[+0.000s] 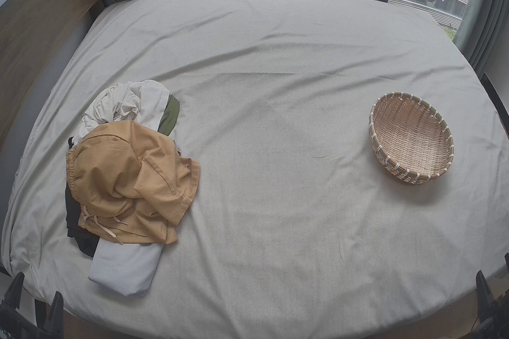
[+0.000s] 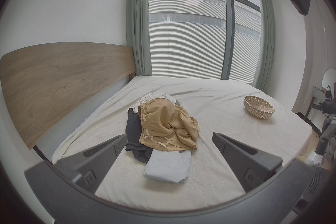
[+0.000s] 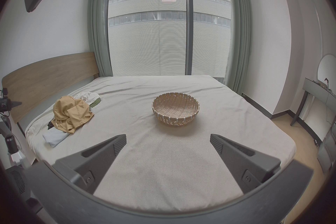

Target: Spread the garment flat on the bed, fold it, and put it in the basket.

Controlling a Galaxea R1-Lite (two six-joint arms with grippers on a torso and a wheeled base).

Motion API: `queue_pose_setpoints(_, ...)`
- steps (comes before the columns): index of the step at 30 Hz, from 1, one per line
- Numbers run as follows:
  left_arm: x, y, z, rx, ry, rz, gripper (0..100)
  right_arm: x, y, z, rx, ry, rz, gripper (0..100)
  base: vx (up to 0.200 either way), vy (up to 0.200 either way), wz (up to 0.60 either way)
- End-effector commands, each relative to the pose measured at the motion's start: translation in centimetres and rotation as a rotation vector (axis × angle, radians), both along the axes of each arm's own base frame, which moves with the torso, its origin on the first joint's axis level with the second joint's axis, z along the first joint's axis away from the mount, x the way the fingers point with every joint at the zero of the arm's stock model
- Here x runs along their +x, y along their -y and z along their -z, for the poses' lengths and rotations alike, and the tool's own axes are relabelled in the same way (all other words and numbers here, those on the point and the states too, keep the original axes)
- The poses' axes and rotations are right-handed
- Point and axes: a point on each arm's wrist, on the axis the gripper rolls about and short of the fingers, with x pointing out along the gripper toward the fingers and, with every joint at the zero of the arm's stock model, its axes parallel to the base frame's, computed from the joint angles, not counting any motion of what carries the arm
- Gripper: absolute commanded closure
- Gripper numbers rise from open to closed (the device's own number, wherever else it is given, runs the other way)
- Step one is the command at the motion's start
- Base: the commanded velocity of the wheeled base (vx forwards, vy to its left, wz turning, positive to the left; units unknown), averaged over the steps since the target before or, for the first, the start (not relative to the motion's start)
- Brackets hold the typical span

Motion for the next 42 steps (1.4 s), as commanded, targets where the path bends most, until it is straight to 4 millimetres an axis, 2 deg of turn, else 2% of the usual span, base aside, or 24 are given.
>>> queue_pose_setpoints(1, 0.0, 0.0, 0.5, -0.001, -0.002, -0.001, 0, 0.1, 0.0, 0.5, 0.0, -0.015, 0.001, 0, 0.0, 0.0, 0.0)
queue_pose_setpoints(31, 0.0, 0.0, 0.5, 0.002, 0.006, -0.015, 0, 0.1, 0.0, 0.5, 0.004, -0.015, 0.002, 0, 0.0, 0.0, 0.0)
queue_pose_setpoints(32, -0.1, 0.0, 0.0, -0.007, 0.034, -0.018, 0, 0.1, 0.0, 0.5, 0.004, -0.015, 0.002, 0, 0.0, 0.0, 0.0)
queue_pose_setpoints(33, -0.4, 0.0, -1.6, -0.008, 0.087, -0.026, 0, 0.1, 0.0, 0.5, 0.006, -0.015, 0.004, 0, 0.0, 0.0, 0.0)
queue_pose_setpoints(34, -0.4, 0.0, -1.6, -0.008, 0.087, -0.026, 0, 0.1, 0.0, 0.5, 0.006, -0.015, 0.004, 0, 0.0, 0.0, 0.0)
queue_pose_setpoints(35, -1.2, -0.1, -7.5, -0.022, 0.19, -0.033, 0, 0.1, 0.0, 0.5, 0.004, -0.015, 0.004, 0, 0.0, 0.0, 0.0)
queue_pose_setpoints(37, -0.7, -0.1, -9.4, -0.028, 0.173, -0.014, 0, 0.1, 0.0, 0.5, 0.004, -0.017, 0.004, 0, 0.0, 0.0, 0.0)
queue_pose_setpoints(38, -0.6, -0.1, -9.5, -0.028, 0.172, -0.011, 0, 0.1, 0.0, 0.5, 0.004, -0.017, 0.004, 0, 0.0, 0.0, 0.0)
queue_pose_setpoints(41, 1.5, 0.1, -8.9, -0.073, 0.021, 0.086, 0, 0.1, 0.0, 0.5, 0.006, -0.015, 0.001, 0, 0.0, 0.0, 0.0)
queue_pose_setpoints(42, 1.6, 0.1, -8.9, -0.076, 0.017, 0.09, 0, 0.1, 0.0, 0.5, 0.006, -0.015, 0.001, 0, 0.0, 0.0, 0.0)
